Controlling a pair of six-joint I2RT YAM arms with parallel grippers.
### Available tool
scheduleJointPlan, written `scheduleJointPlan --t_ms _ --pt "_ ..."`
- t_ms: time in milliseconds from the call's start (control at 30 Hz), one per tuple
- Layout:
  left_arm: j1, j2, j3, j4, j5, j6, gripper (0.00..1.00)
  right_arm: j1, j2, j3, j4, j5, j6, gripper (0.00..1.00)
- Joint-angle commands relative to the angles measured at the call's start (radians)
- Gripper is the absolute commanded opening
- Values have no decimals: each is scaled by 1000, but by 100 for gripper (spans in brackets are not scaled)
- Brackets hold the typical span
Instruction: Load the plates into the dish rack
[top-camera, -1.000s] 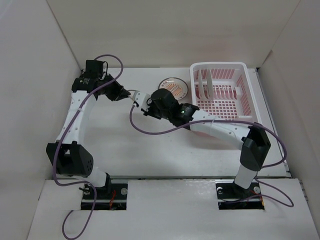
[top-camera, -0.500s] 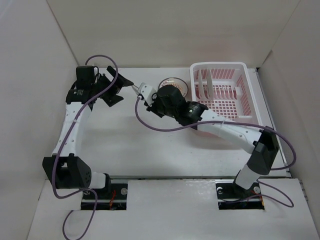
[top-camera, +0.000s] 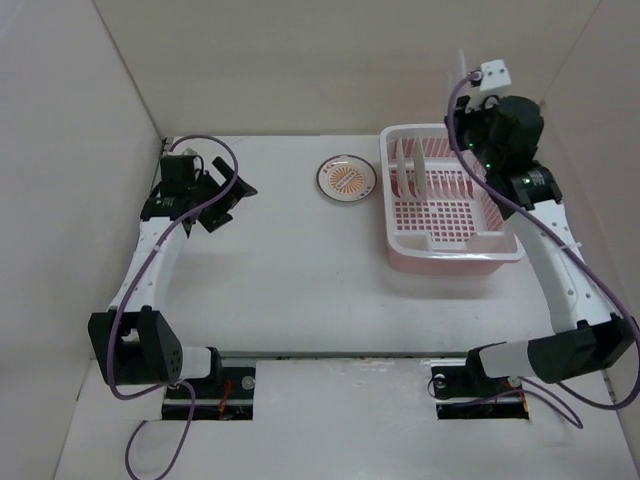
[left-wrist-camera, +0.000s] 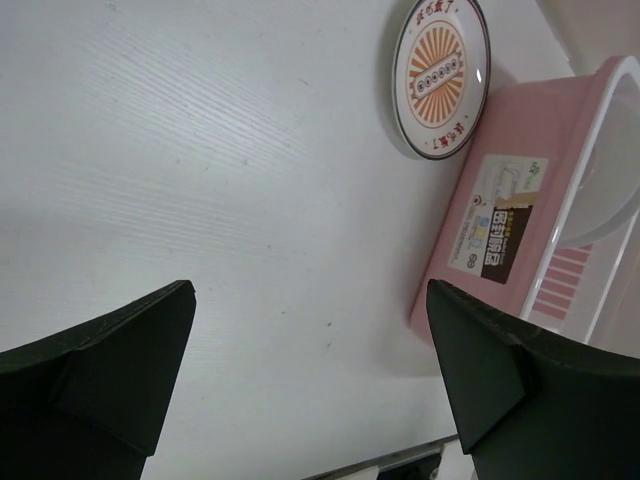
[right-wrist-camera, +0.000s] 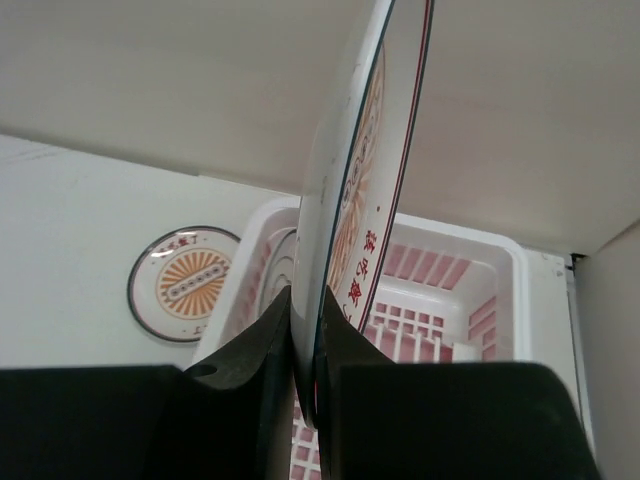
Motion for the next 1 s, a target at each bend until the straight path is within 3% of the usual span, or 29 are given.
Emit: scheduleJointPlan --t_ms 0,67,300,533,967 --pt "2 -33 -18 70 -22 64 100 -109 12 -2 64 -196 45 0" --pt "2 -24 -18 70 -22 80 100 -187 56 8 38 -275 45 0" --pt "-7 -4 -9 70 -22 120 100 -279 193 -2 38 -340 45 0" --pt "-7 15 11 60 -22 141 100 -290 311 11 1 -366 45 0" --pt "-7 56 51 51 -12 150 100 -290 349 -75 62 -313 86 0"
